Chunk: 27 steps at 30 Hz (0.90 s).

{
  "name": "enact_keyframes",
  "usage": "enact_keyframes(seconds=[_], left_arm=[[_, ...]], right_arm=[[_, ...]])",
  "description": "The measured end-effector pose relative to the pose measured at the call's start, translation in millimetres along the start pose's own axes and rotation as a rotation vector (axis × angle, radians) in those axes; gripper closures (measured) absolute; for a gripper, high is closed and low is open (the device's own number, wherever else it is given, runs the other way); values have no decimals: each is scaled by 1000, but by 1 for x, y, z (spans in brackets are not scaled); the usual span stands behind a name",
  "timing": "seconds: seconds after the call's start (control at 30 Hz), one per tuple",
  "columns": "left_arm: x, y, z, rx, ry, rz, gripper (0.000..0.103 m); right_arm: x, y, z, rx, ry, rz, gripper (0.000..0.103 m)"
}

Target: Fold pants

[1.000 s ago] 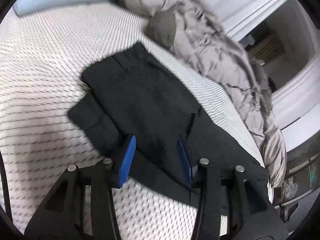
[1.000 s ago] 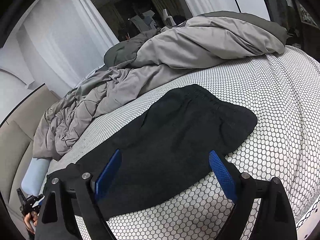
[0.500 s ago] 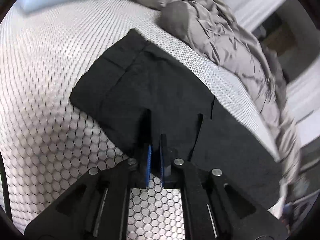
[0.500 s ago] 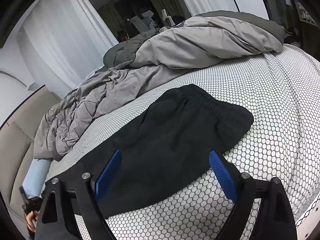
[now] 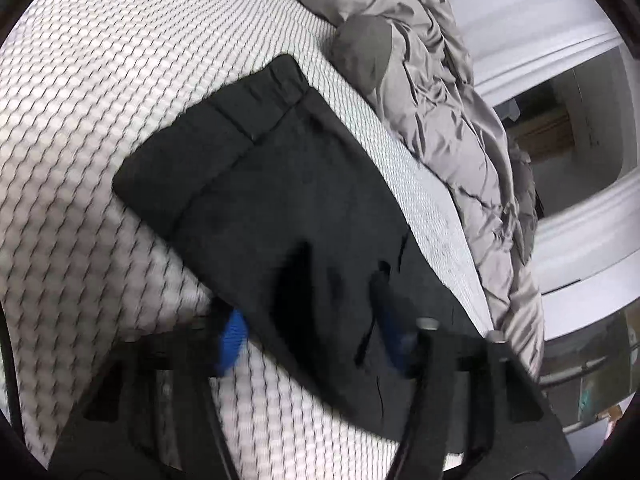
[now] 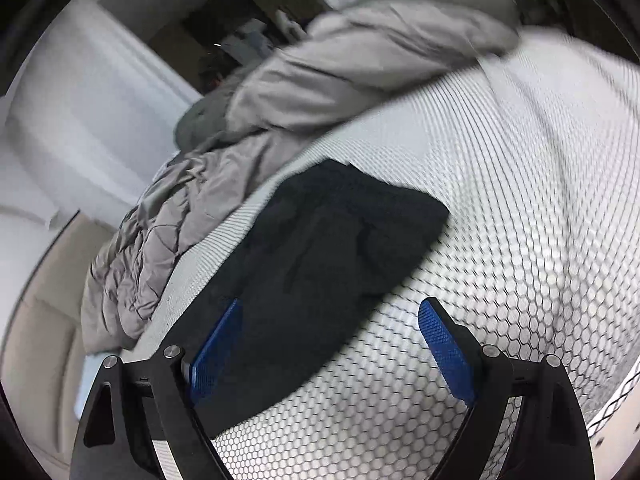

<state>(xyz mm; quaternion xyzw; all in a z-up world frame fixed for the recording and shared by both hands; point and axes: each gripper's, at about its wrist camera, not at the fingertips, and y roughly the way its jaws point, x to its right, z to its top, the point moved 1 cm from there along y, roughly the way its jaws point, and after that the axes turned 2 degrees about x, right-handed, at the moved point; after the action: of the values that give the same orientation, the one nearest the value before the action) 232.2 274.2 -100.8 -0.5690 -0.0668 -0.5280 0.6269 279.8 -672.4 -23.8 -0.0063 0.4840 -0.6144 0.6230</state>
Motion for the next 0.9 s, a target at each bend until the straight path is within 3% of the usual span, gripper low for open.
enact_keyframes(seconds=[0.03,0.07,0.17,0.23,0.3,0.37,0.4,0.47,0.53,0.6,0.63,0.7,0.73,0.8,0.87,0.9], left_arm=[[1,9,4,7,1,24,87],[2,12,5,11,-2,23,96],[11,13,12,51,46,20,101],[16,3,13,79,97,29,101],[16,-12,14,99,125,36,101],[13,-27,13,102,118,27,101],[9,-35,12,102,117,34,101],[0,-47,8,91,136,62,101],[-13,-53,6,52,161,111,95],[-19,-52,7,10,176,156,90],[-19,-53,8,5,173,145,89],[-17,-64,11,18,170,174,78],[-16,-69,10,21,176,184,70],[-8,-78,9,35,190,165,54],[6,-83,1,48,219,158,20],[17,-84,-3,59,261,157,14]], right_arm=[[7,8,2,-15,35,7,12],[14,17,4,-27,67,27,12],[29,51,16,-30,171,119,13],[30,64,23,8,185,108,27],[24,70,24,18,153,66,61],[12,62,20,22,96,47,79],[5,53,17,30,67,37,86],[-6,27,5,51,11,18,88],[-7,0,-14,45,-6,12,88],[-6,-6,-32,-22,-64,-38,83],[-4,-2,-35,-62,-109,-93,77],[4,-8,-34,-55,-99,-133,53],[7,-16,-31,-30,-90,-131,50],[4,-42,-17,80,-101,-170,35],[-9,-56,-5,151,-159,-177,26],[-21,-56,4,152,-198,-163,23]])
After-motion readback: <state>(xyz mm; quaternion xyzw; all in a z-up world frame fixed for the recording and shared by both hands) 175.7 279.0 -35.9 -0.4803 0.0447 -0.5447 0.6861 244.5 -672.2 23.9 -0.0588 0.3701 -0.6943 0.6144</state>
